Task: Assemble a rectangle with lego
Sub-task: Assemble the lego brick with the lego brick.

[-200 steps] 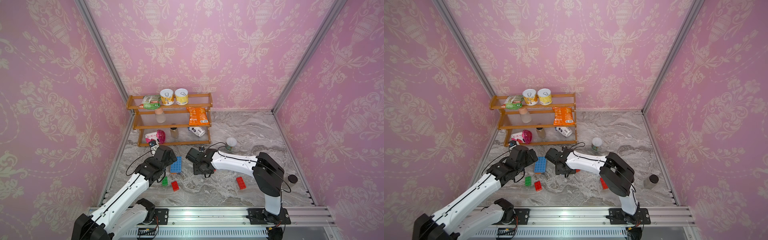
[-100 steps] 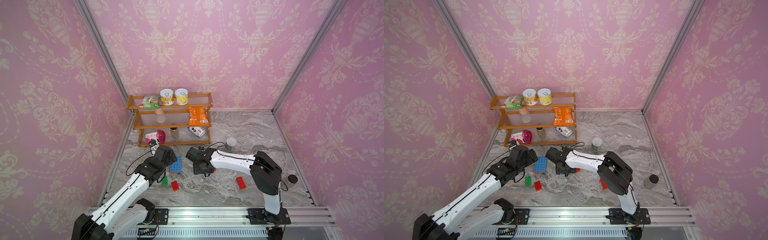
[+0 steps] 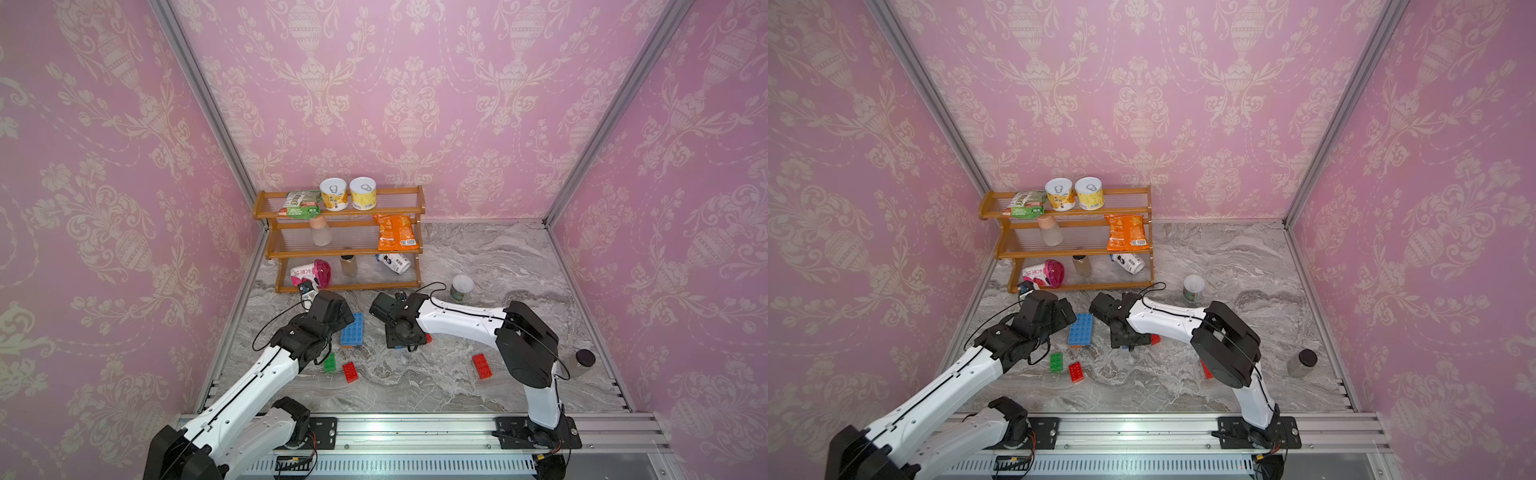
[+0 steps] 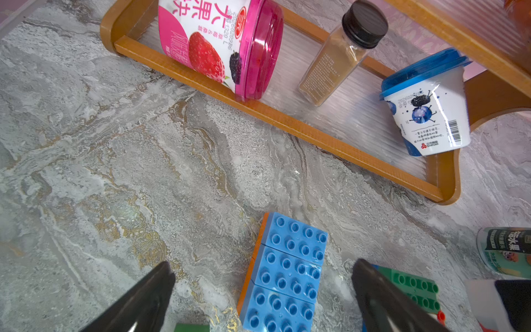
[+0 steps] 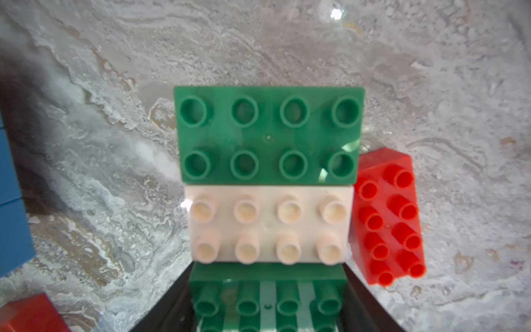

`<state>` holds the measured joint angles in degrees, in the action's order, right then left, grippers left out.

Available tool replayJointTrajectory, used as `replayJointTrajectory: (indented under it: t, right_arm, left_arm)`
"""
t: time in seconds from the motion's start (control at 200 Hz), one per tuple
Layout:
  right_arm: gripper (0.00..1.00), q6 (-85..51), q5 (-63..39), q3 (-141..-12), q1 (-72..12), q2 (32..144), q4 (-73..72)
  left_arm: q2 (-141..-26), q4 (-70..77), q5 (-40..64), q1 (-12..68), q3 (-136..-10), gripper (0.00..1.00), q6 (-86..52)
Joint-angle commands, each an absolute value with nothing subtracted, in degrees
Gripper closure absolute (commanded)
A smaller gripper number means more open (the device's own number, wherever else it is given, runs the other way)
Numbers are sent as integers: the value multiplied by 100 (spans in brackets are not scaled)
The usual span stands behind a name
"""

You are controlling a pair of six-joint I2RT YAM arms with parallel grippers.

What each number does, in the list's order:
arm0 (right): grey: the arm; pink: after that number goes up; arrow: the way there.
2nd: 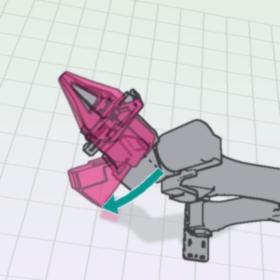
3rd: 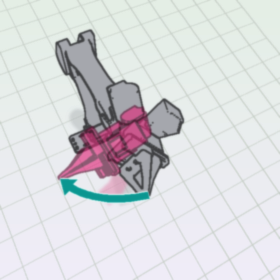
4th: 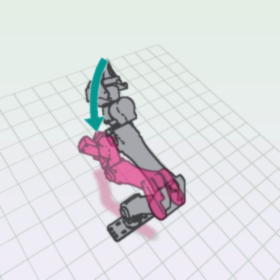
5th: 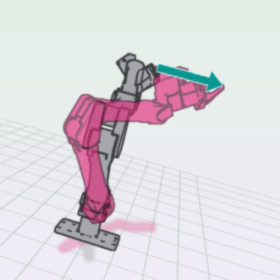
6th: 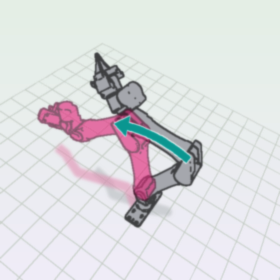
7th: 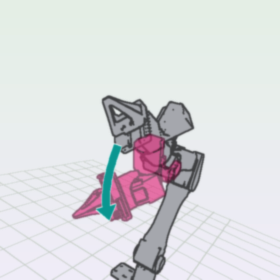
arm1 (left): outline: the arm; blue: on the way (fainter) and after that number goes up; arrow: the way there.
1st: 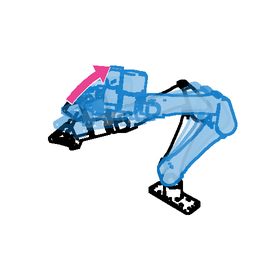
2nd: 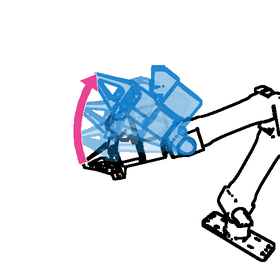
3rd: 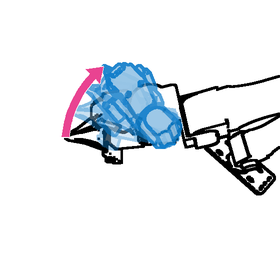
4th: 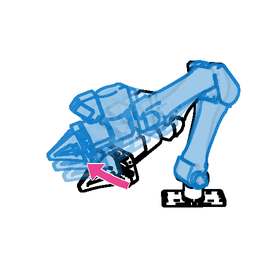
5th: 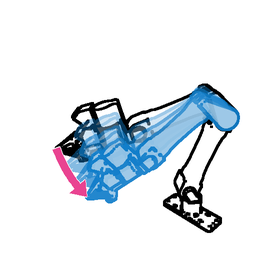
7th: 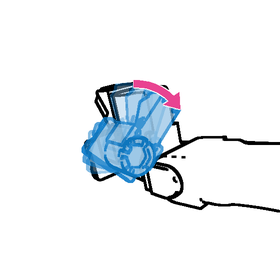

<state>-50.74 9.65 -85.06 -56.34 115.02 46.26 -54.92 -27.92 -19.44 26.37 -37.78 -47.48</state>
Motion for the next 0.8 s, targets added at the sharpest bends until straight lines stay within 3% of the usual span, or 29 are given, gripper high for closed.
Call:
replayJointTrajectory:
  t: [0.0,0.345,0.795]
  right_arm:
    - [60,-4925,974,-8490,-5602,11826,4991]
    - [84,-5135,940,-8644,-5596,12381,5425]
    - [87,-5266,478,-9025,-5682,12478,5065]
  left_arm:
    - [-5543,-2853,-2041,2584,-3793,1,-4786]
    - [-5614,-2814,-2006,2584,-3819,1,-4763]
    - [-5629,-2818,-2047,2584,-3850,1,-4654]
